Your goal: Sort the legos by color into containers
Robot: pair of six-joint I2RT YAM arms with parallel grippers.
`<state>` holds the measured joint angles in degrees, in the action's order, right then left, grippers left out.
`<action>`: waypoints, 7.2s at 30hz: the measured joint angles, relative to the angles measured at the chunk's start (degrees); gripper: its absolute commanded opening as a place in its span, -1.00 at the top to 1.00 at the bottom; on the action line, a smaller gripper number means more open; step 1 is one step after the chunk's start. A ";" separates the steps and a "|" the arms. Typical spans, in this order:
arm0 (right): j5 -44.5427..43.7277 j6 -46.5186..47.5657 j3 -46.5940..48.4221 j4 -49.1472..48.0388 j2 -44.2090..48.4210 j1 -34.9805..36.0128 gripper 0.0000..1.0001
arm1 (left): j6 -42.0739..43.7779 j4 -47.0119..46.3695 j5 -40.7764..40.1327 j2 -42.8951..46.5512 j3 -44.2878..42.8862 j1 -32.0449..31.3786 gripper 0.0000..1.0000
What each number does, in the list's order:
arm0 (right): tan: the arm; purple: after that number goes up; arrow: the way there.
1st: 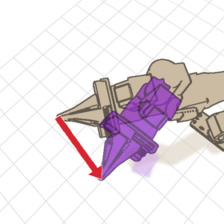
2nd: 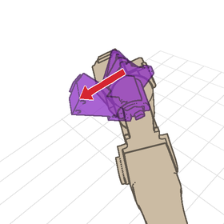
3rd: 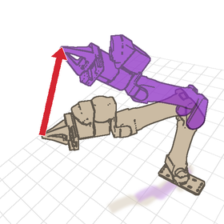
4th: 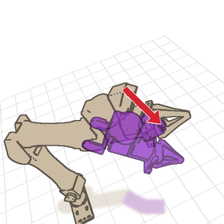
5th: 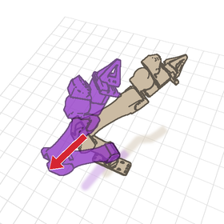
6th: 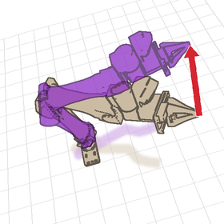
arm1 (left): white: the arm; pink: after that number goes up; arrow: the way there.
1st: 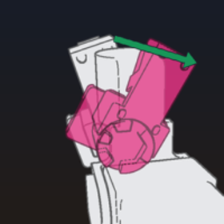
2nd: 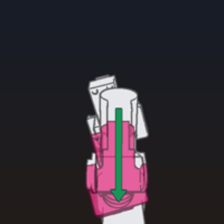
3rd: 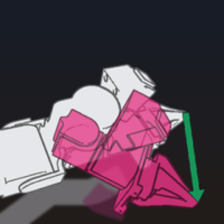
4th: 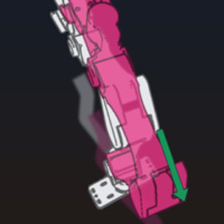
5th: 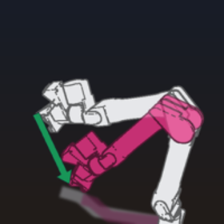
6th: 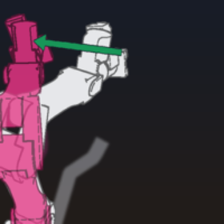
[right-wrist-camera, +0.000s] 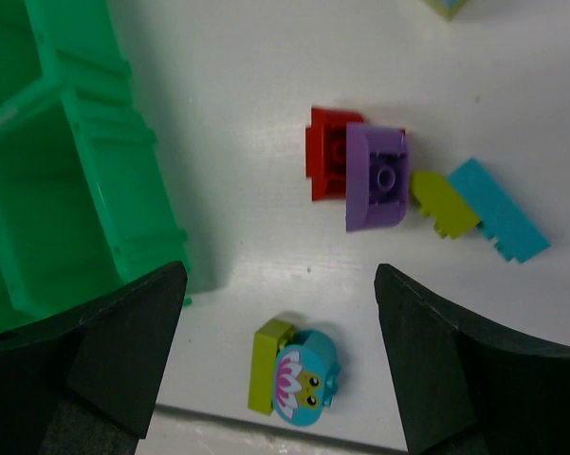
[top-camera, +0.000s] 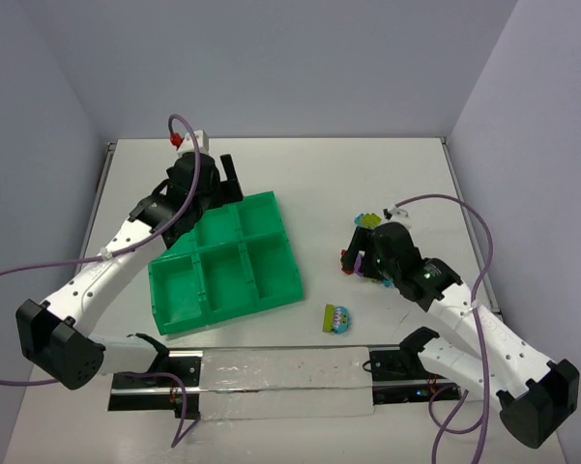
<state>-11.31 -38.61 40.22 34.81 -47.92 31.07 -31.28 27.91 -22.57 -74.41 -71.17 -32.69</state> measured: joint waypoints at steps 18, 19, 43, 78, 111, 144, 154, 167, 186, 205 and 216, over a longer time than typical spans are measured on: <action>-2.22 -9.85 -5.64 0.57 -6.76 19.80 -0.95 | -0.05 2.40 -0.22 -2.24 -0.96 -0.76 -0.99; -1.89 -10.05 -5.76 0.66 -6.75 19.84 -0.95 | -0.07 2.56 -0.24 -2.24 -0.97 -0.76 -0.98; 0.03 -17.91 -9.13 -0.08 -18.73 23.23 -0.05 | -0.10 3.18 -0.18 -3.24 -0.97 -1.53 -0.99; 0.78 -4.64 20.28 -0.89 -21.95 2.57 0.02 | -20.31 -30.08 39.98 -0.71 18.09 -2.15 -0.94; 14.51 -12.72 26.28 -5.80 -29.88 1.00 -0.01 | -24.30 -59.38 45.57 -6.38 30.83 -6.99 -0.62; 16.26 -12.20 26.22 -7.78 -30.07 0.96 -0.86 | -29.62 -63.02 39.14 -8.07 29.76 -7.72 1.00; 23.31 -6.37 28.35 -8.49 -29.52 -4.38 -1.00 | -30.66 -62.60 40.74 -7.75 29.76 -6.46 1.00; 32.34 10.89 19.46 -17.10 -6.45 -7.50 -1.00 | -28.50 -59.81 57.14 -1.01 27.82 5.15 1.00; 54.24 -0.48 8.30 -45.05 -10.08 -8.83 -0.89 | -32.15 -61.62 70.05 3.10 24.78 5.79 1.00; 63.38 -11.47 8.31 -62.79 -21.46 -7.25 -0.04 | -33.67 -63.56 71.58 3.17 24.78 5.79 1.00; 63.68 -15.15 8.28 -66.50 -22.18 -7.04 1.00 | -32.06 -62.63 72.09 4.15 23.91 5.86 1.00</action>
<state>52.37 -53.76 48.50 -31.69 -70.11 24.03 -63.34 -34.72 49.52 -70.26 -47.26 -26.83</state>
